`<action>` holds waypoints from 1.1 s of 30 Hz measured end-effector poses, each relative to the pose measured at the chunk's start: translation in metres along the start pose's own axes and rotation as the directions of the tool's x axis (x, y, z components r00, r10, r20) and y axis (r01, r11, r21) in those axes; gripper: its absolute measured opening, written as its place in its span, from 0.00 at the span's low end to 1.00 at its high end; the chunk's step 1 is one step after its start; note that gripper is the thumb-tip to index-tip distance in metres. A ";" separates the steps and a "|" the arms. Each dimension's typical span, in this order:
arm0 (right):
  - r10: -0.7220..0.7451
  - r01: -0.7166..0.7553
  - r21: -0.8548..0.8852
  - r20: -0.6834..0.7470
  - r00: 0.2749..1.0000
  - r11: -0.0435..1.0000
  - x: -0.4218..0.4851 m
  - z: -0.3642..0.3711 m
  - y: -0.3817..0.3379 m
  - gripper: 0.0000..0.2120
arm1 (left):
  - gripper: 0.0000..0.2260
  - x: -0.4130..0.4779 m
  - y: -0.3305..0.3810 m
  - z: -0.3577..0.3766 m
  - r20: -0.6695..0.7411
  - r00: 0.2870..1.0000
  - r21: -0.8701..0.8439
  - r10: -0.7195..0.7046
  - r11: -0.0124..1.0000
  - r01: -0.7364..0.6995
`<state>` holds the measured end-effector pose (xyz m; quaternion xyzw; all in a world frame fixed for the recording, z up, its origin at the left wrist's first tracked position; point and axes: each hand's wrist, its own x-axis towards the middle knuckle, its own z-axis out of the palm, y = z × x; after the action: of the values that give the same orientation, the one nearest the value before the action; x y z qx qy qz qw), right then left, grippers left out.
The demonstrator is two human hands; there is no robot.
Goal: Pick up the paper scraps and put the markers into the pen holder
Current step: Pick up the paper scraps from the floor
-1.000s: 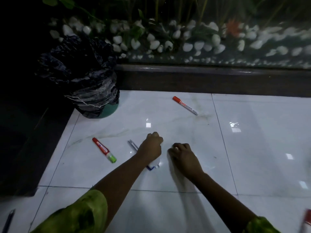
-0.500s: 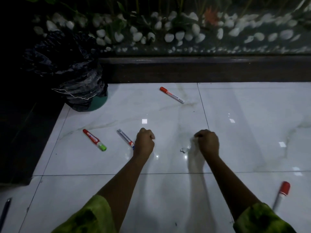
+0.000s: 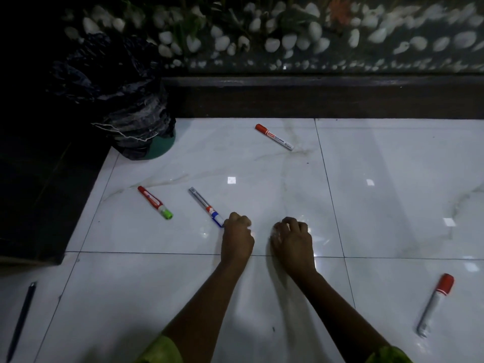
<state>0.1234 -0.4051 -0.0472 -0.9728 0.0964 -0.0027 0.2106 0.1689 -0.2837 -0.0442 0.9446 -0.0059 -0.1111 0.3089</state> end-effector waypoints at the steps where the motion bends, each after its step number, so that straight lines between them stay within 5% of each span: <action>1: -0.030 0.030 -0.027 -0.008 1.000 0.999 -0.005 0.001 0.002 0.08 | 0.08 -0.004 -0.001 0.003 0.001 1.000 -0.029 -0.012 1.000 0.012; 6: -0.061 0.061 -0.008 -0.029 0.998 0.998 -0.022 0.001 0.017 0.17 | 0.07 -0.028 -0.005 0.004 -0.149 0.981 -0.295 -0.122 0.953 0.073; 12: 0.060 -0.064 0.043 0.074 0.995 0.997 -0.029 0.001 0.012 0.23 | 0.19 -0.048 -0.012 0.010 -0.243 0.928 -0.233 -0.283 0.945 0.227; 17: -0.032 0.033 -0.013 0.026 0.999 0.999 -0.032 0.005 0.011 0.19 | 0.19 -0.039 0.001 0.013 -0.203 0.959 -0.197 -0.200 0.967 0.160; 21: 0.082 -0.083 0.030 0.034 0.996 0.996 -0.028 0.001 0.009 0.23 | 0.15 -0.030 0.002 0.017 -0.175 0.980 -0.124 -0.096 0.989 0.075; 30: -0.154 0.153 -0.029 -0.058 0.986 0.988 -0.044 0.016 0.015 0.21 | 0.06 -0.017 -0.012 0.015 -0.032 0.984 0.049 0.175 0.984 -0.173; 33: -0.273 0.266 -0.119 -0.047 0.961 0.957 -0.040 0.011 0.027 0.11 | 0.06 -0.014 -0.015 0.011 0.021 0.981 0.053 0.195 0.979 -0.196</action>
<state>0.0793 -0.4172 -0.0673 -0.9866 -0.0305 -0.0566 0.1502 0.1519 -0.2768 -0.0589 0.9466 -0.1041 -0.0873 0.2924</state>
